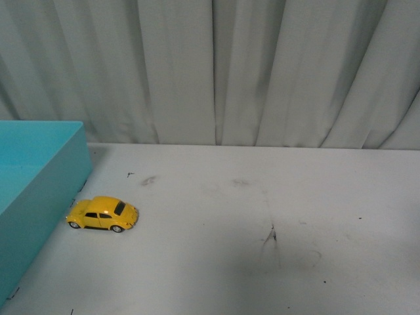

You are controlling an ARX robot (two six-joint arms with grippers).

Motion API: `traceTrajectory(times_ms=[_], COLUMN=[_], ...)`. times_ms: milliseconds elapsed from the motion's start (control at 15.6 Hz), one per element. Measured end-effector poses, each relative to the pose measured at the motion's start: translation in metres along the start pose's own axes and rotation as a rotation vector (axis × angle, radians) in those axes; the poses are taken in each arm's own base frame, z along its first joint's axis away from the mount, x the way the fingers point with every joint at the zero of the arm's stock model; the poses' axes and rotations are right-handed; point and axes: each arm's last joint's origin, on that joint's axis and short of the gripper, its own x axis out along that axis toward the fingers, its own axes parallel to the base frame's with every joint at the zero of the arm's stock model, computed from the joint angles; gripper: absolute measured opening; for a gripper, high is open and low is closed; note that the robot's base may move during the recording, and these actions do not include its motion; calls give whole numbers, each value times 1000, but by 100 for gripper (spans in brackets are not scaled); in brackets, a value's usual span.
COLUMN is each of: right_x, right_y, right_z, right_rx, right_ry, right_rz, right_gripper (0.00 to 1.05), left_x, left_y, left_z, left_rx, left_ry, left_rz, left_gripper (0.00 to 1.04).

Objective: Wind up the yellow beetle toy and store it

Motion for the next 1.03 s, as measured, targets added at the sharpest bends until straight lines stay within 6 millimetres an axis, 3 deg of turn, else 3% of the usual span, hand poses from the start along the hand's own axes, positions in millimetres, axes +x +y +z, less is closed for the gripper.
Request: traceTrajectory(times_ms=[449, 1026], right_x=[-35, -55], right_y=[0, 0], right_z=[-1, 6], right_rx=[0, 0], right_ry=[2, -20], right_rz=[-1, -1], right_gripper=[2, 2], left_x=[0, 0], left_y=[0, 0], left_z=[0, 0], left_rx=[0, 0], left_ry=[0, 0], left_rz=[0, 0], left_gripper=[98, 98])
